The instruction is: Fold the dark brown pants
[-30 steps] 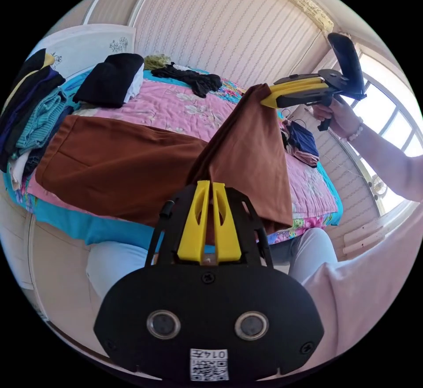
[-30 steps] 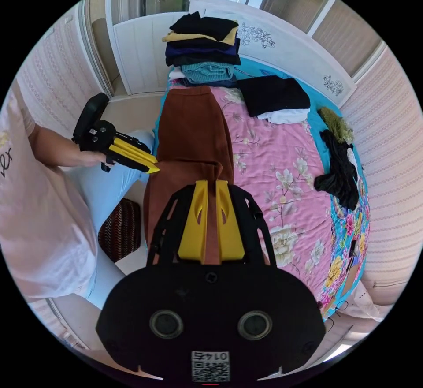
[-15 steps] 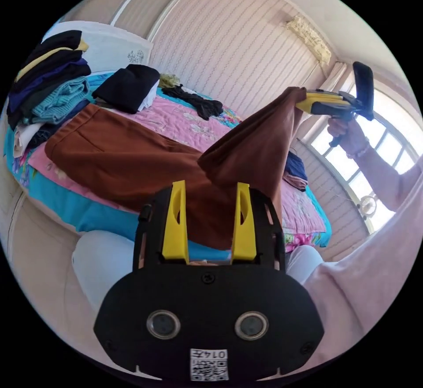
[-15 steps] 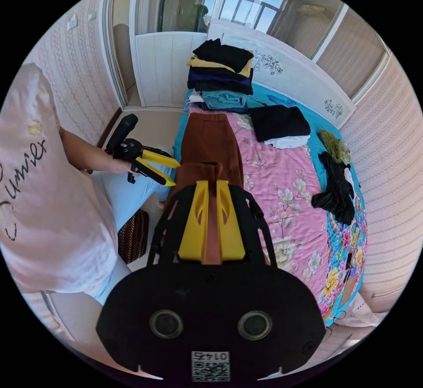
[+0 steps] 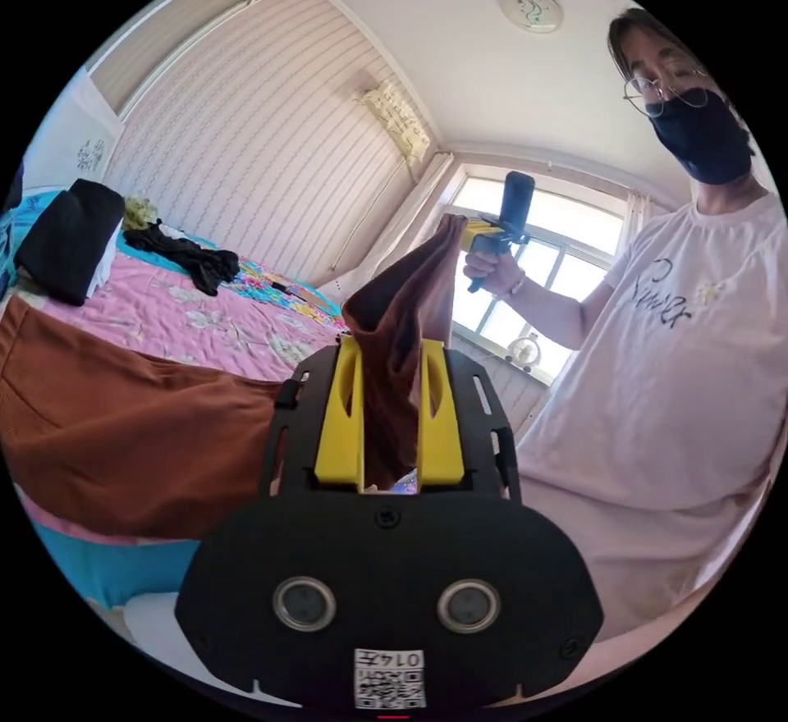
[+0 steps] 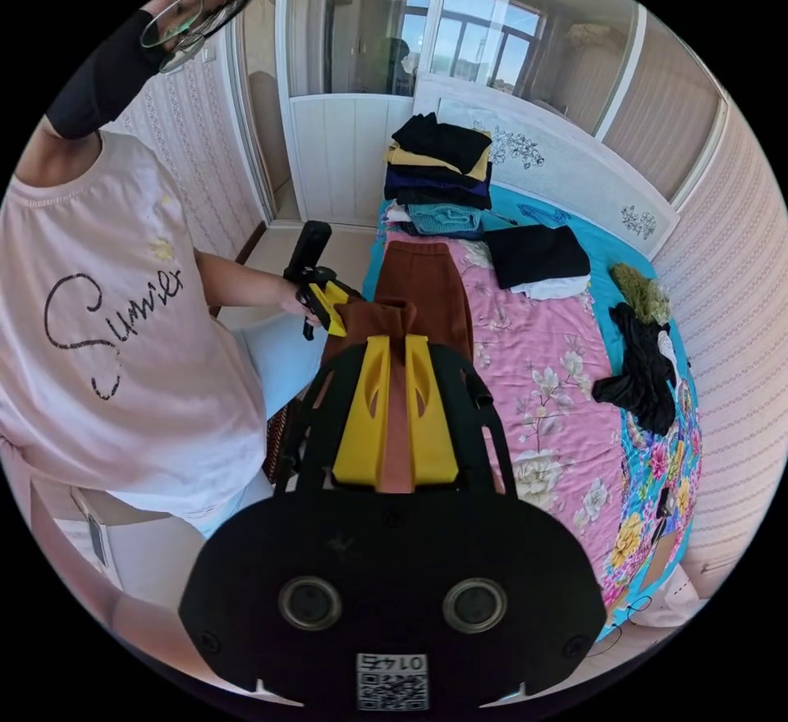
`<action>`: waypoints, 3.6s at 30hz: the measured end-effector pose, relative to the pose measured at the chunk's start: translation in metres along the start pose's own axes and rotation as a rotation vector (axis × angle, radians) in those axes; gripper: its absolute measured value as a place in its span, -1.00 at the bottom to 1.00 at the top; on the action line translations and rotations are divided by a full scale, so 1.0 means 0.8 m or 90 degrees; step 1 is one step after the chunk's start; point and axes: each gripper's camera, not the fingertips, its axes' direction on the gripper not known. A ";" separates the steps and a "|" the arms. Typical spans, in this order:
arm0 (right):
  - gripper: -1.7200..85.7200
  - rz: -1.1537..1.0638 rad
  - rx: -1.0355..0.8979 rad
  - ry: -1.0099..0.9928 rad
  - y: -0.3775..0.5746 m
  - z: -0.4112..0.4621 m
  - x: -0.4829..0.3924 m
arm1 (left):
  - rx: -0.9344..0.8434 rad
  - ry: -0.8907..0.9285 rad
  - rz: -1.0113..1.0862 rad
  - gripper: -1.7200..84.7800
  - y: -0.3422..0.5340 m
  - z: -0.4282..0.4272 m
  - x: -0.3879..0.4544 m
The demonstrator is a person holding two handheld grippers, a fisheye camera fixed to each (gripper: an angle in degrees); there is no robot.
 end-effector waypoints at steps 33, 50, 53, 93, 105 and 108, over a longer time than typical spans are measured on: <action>-0.97 0.262 -0.279 -0.002 -0.103 0.385 0.247 | -0.231 -0.538 -0.090 -0.98 -0.032 0.026 -0.045; -0.97 0.430 -0.333 -0.050 -0.144 0.504 0.330 | -0.615 -0.490 0.097 -0.98 0.031 0.268 -0.054; -0.97 0.338 -0.370 0.006 -0.160 0.501 0.323 | -0.598 -0.470 0.090 -0.98 0.024 0.271 -0.048; -0.44 0.650 -0.261 0.031 0.168 0.230 0.353 | -0.512 -0.360 0.214 -0.62 0.085 0.433 0.112; -0.69 0.649 -0.201 -0.077 0.238 0.204 0.319 | -0.624 -0.385 0.151 -0.64 0.124 0.471 0.105; -0.72 0.633 -0.208 -0.052 0.244 0.190 0.308 | -0.662 -0.405 0.168 -0.67 0.130 0.482 0.103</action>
